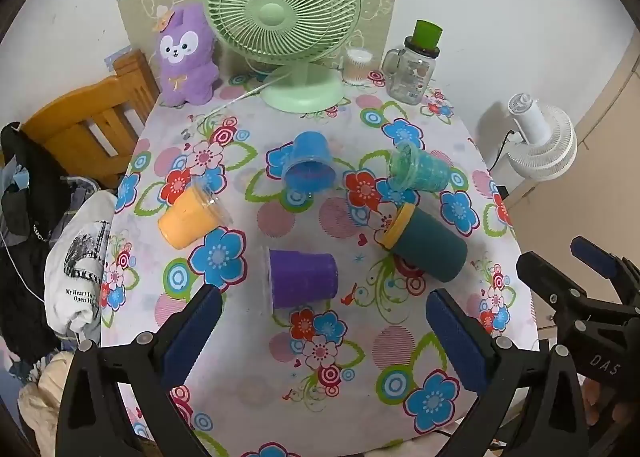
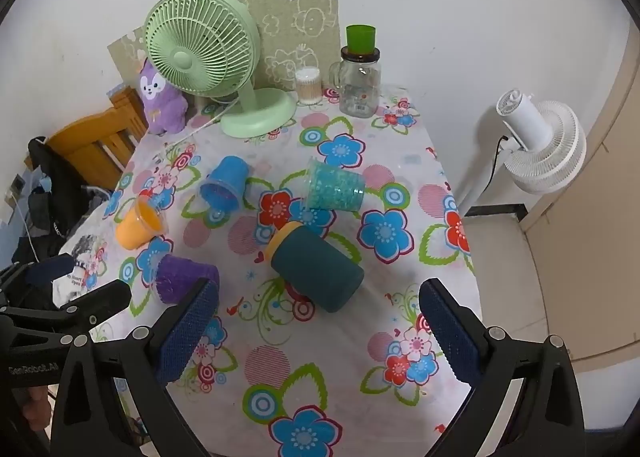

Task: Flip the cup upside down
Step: 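Move the left tool toward the clear teal cup lying on its side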

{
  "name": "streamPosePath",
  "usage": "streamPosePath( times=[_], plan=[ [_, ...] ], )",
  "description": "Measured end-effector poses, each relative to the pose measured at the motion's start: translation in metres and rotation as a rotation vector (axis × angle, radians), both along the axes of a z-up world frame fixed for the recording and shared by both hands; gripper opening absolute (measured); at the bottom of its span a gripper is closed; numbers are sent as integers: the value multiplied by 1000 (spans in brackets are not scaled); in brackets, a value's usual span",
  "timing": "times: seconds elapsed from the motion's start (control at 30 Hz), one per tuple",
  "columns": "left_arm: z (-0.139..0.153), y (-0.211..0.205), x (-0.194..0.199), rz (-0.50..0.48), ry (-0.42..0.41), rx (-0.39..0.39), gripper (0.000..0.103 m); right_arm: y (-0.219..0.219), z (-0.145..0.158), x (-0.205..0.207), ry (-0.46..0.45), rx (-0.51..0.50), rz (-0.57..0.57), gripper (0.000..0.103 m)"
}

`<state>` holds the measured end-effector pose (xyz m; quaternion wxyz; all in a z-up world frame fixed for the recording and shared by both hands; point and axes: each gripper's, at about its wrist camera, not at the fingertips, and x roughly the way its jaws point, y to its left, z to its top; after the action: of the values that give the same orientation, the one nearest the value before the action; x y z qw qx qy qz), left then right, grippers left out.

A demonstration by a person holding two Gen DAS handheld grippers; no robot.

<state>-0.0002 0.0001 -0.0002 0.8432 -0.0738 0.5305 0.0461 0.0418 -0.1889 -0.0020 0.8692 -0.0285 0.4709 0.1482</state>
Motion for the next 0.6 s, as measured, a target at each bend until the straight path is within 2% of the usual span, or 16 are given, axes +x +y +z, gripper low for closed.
streamPosePath(
  times=[0.27, 0.6],
  plan=[
    [-5, 2, 2, 19, 26, 5, 103, 2, -4, 9, 17, -10, 12, 101],
    [-13, -9, 24, 2, 53, 0, 103, -4, -7, 33, 35, 3, 14, 101]
  ],
)
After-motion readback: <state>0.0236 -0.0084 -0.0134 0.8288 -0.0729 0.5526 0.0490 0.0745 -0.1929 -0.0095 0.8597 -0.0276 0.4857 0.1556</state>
